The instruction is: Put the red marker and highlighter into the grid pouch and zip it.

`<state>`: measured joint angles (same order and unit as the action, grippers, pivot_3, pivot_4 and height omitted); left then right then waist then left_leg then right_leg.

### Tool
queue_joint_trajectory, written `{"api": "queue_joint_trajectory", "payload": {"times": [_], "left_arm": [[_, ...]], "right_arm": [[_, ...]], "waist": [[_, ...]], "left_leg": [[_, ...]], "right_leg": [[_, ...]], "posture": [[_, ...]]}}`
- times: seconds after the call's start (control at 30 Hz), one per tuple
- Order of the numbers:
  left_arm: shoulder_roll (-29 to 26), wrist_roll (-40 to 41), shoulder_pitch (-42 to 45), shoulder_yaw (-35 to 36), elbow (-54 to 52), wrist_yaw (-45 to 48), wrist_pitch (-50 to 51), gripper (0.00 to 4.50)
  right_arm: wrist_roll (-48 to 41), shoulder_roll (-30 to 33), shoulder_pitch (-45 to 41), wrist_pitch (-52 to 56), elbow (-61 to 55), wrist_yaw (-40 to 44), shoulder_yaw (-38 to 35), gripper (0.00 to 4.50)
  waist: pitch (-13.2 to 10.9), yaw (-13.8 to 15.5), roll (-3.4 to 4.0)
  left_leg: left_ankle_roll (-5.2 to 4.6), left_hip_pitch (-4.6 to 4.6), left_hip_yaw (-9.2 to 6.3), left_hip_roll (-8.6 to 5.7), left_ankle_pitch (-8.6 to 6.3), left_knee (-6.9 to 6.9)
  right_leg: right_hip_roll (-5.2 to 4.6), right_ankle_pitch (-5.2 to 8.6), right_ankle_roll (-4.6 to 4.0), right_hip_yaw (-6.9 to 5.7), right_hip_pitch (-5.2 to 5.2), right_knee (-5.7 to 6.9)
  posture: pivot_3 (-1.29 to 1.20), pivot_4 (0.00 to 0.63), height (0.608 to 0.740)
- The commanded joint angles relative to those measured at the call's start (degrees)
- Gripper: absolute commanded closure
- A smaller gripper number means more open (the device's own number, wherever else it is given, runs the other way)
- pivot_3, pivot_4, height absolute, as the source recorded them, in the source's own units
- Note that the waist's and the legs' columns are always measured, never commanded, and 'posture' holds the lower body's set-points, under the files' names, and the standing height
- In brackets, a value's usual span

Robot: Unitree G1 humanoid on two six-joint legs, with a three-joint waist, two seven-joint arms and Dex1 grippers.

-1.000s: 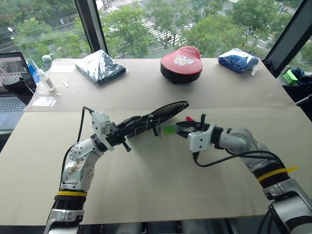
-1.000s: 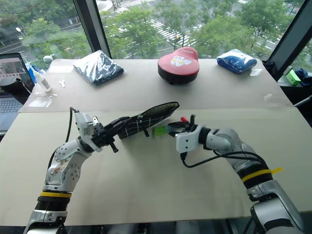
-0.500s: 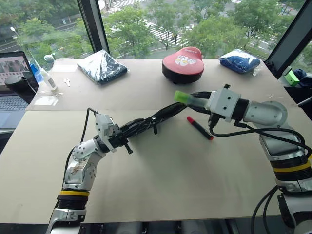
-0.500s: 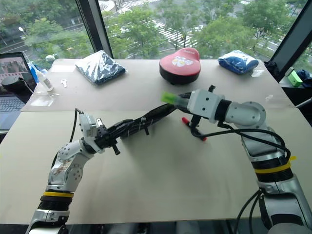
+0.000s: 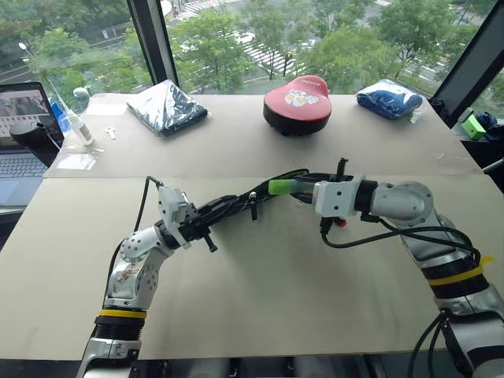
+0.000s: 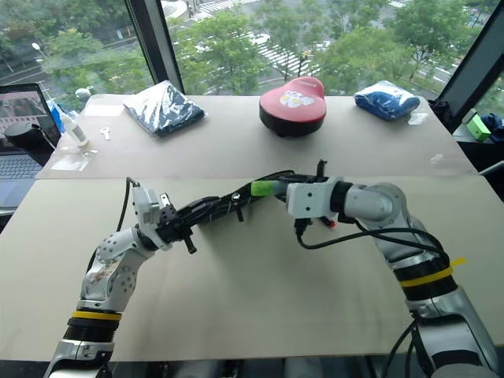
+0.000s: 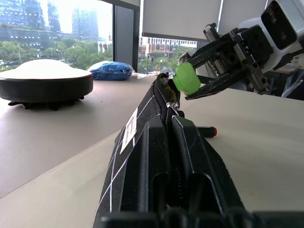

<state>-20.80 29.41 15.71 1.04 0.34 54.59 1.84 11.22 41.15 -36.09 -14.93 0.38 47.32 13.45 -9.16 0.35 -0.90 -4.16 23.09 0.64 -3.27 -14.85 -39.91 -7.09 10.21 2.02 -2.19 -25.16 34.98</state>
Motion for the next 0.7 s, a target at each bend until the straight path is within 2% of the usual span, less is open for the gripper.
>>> {"api": "queue_joint_trajectory", "payload": {"times": [0.03, 0.33, 0.53, 0.7], "left_arm": [[-0.13, -0.41, -0.39, -0.73, -3.31, 0.91, -0.6, 4.5], [-0.16, -1.85, -1.15, -1.94, -4.07, 2.1, -1.85, 4.5], [0.09, -2.35, -1.41, -2.41, -4.23, 2.45, -1.97, 4.5], [0.04, -3.25, -2.05, -3.0, -4.19, 3.06, -3.04, 4.5]], "right_arm": [[1.56, -0.3, -2.39, -2.72, -1.88, -0.52, 0.04, 3.51], [10.28, 4.63, -1.63, -8.89, -2.28, -0.02, 1.86, 3.51], [20.62, 5.72, -3.75, -7.96, 0.46, -4.36, 1.99, 3.51], [22.75, 6.88, -2.88, -5.45, -0.31, -1.98, 1.91, 3.51]], "waist": [[0.0, -0.02, 0.0], [0.0, 0.38, 0.0], [0.0, 0.24, 0.0], [0.0, 0.25, 0.0]], "left_leg": [[0.01, -0.01, 0.0, 0.04, 0.0, 0.02], [-0.08, 0.01, 0.0, -0.01, -0.05, -0.06], [-0.04, 0.0, 0.01, 0.01, -0.02, -0.03], [-0.04, 0.01, 0.02, 0.01, -0.02, -0.03]], "right_leg": [[0.02, 0.0, 0.0, -0.01, 0.0, 0.0], [-0.03, 0.0, 0.0, 0.0, 0.05, -0.04], [0.0, 0.0, 0.0, 0.0, 0.03, -0.02], [-0.01, 0.0, 0.0, 0.01, 0.03, -0.03]], "posture": [[0.0, 0.15, 0.74], [0.0, 0.15, 0.74], [0.0, 0.15, 0.74], [0.0, 0.15, 0.74]]}}
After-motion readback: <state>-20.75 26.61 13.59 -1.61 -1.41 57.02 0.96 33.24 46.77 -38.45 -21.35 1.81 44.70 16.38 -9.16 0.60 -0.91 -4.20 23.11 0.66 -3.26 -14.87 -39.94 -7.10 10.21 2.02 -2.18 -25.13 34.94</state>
